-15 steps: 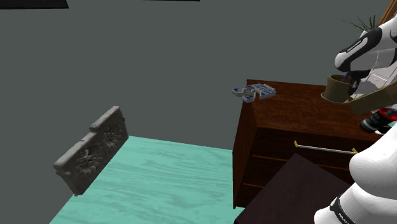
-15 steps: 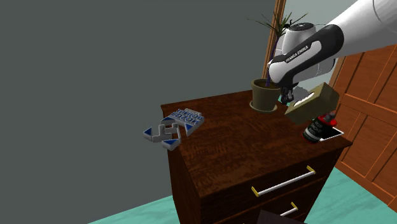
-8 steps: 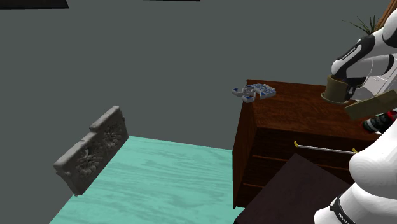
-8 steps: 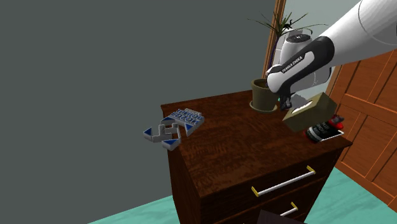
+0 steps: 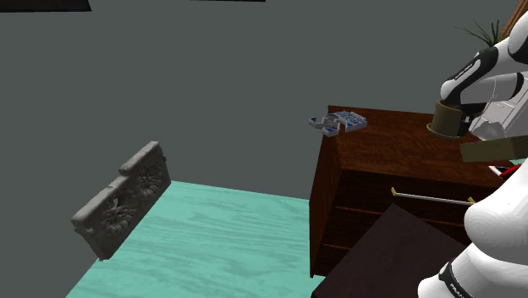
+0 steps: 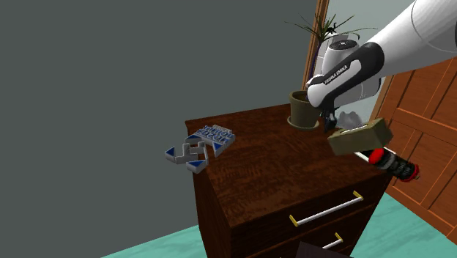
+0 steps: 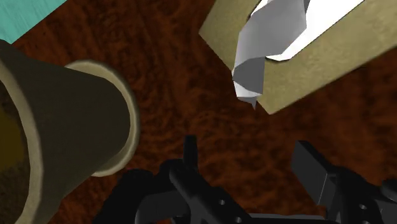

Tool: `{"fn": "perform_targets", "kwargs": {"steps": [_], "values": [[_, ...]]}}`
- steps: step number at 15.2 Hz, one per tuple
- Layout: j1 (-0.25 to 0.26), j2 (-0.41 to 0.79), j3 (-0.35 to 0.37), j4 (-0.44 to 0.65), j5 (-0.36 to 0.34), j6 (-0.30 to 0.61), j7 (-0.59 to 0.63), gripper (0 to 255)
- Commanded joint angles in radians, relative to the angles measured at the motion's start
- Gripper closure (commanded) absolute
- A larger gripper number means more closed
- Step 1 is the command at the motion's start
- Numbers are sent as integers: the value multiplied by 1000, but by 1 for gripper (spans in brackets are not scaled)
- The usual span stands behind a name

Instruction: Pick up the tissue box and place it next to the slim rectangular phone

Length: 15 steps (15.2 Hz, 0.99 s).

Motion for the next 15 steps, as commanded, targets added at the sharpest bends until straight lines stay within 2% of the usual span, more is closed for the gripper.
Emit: {"fn": "perform_targets", "kwargs": {"steps": [1,4,8,15], "values": [[0,0,0,0,0,0,0,0],[0,0,0,0,0,0,0,0],[53,-119,-22,-9,-84,-104,56,0],[51,-119,-20,-9,-84,-104,56,0]]}}
